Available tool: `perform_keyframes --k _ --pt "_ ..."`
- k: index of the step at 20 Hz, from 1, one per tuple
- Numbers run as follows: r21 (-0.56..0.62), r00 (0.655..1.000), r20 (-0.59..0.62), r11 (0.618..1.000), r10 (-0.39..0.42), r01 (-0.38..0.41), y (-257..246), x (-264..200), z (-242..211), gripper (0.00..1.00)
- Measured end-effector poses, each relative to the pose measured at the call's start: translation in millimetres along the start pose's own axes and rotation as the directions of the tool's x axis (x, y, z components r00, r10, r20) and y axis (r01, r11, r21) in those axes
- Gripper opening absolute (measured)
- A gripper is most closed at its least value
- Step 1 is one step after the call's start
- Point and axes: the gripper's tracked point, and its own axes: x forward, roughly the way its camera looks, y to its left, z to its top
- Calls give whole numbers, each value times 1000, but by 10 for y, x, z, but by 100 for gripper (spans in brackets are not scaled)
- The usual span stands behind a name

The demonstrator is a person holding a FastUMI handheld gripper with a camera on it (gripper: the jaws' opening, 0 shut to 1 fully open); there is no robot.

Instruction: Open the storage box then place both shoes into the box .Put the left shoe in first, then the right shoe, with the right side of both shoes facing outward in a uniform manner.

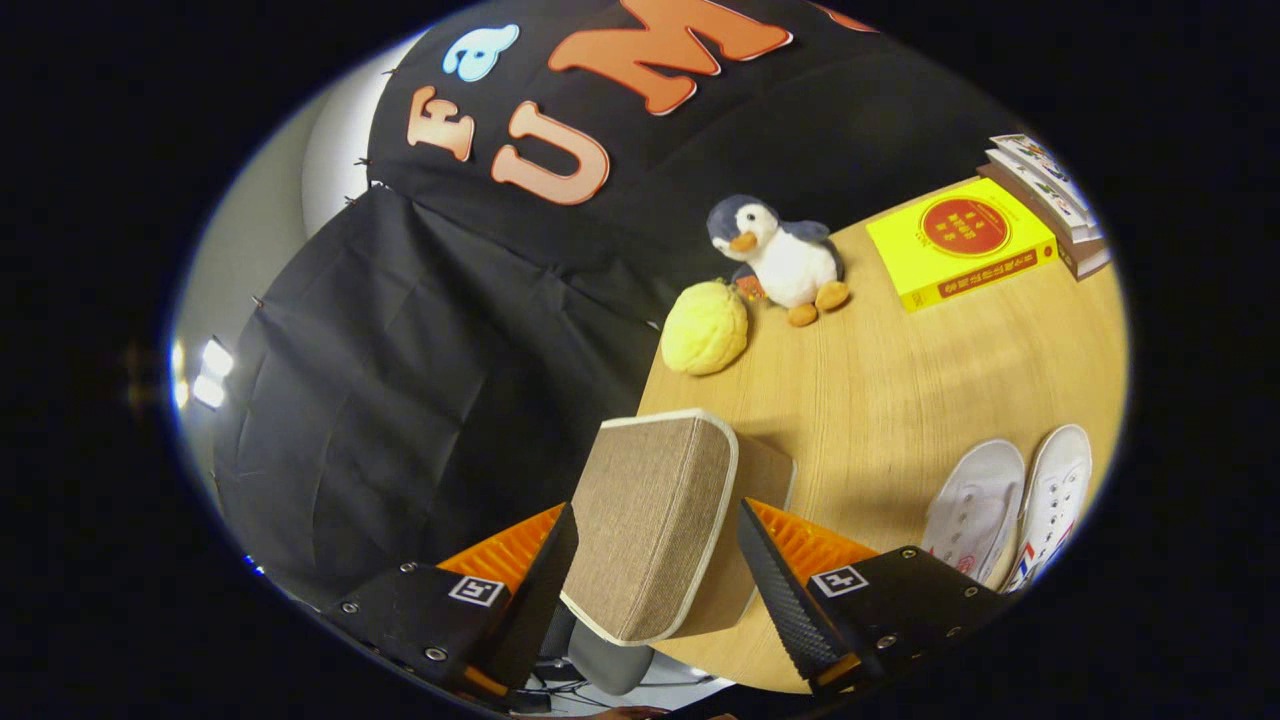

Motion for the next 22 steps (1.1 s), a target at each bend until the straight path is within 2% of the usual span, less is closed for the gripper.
perform_keyframes --k 4,9,15,18,22 --pt "38 993 -113 999 38 -34 -14 244 -320 96" --pt "69 978 -193 996 73 -61 -48 490 -573 96" --pt "137 967 -224 986 125 -96 -63 738 -748 95" --pt "186 962 -208 972 179 -141 -6 789 -812 96" --pt "201 956 -221 968 191 -147 41 728 -839 89"
